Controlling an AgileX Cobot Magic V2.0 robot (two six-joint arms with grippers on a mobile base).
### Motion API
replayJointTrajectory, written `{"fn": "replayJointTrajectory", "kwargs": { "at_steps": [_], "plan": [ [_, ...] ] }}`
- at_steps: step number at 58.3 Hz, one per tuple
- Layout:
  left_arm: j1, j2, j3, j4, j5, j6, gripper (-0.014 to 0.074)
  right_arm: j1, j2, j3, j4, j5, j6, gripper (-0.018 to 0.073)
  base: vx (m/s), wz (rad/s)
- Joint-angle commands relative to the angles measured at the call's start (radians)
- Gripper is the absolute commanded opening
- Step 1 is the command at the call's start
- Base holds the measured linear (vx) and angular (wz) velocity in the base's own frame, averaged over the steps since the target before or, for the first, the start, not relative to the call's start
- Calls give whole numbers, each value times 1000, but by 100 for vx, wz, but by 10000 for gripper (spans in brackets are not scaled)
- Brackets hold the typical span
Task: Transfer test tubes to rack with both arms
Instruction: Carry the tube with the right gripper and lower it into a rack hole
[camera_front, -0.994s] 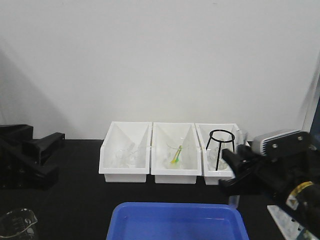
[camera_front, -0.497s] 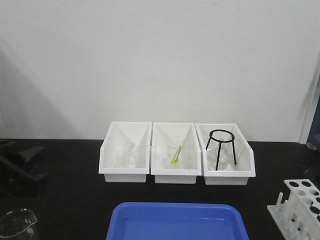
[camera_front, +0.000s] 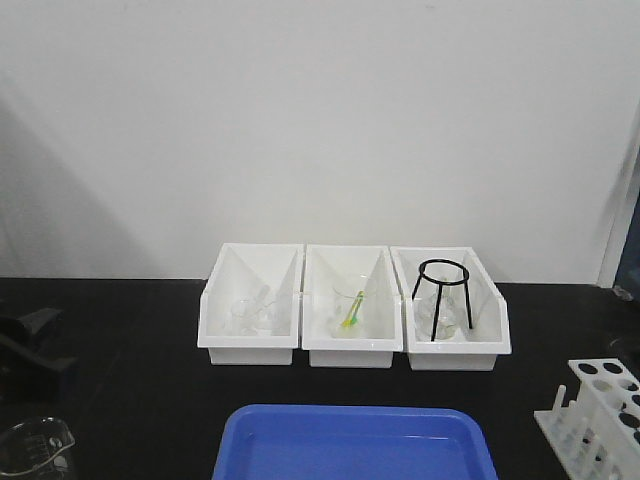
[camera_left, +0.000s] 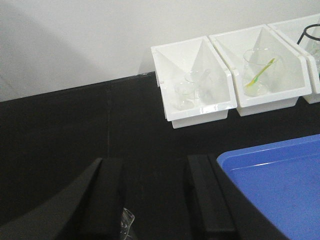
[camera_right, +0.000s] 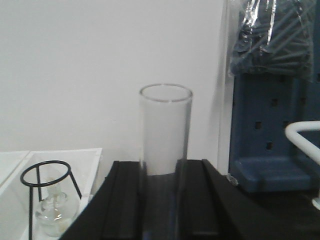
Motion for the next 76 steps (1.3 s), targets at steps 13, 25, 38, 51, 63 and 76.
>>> {"fn": "replayJointTrajectory", "kwargs": {
  "at_steps": [13,25,38,51,63,76],
  "plan": [
    [-5,-16,-36,48,-29,-1,390,-64,63,-33,-136,-271,104,-6,0,0],
    [-5,-16,-36,47,-29,-4,390,-64,120,-33,-198,-274,104,-6,0,0],
    [-5,-16,-36,47,-29,-4,390,-64,178,-33,-211,-274,97,-6,0,0],
    [-5,-16,-36,47,-28,-4,390,-64,212,-33,-222,-274,74,-6,0,0],
    [-5,-16,-36,47,-28,-5,389,-64,269,-33,-250,-275,74,-6,0,0],
    [-5,-16,-36,47,-28,-5,389,-64,329,-33,-262,-283,64,-6,0,0]
  ]
}}
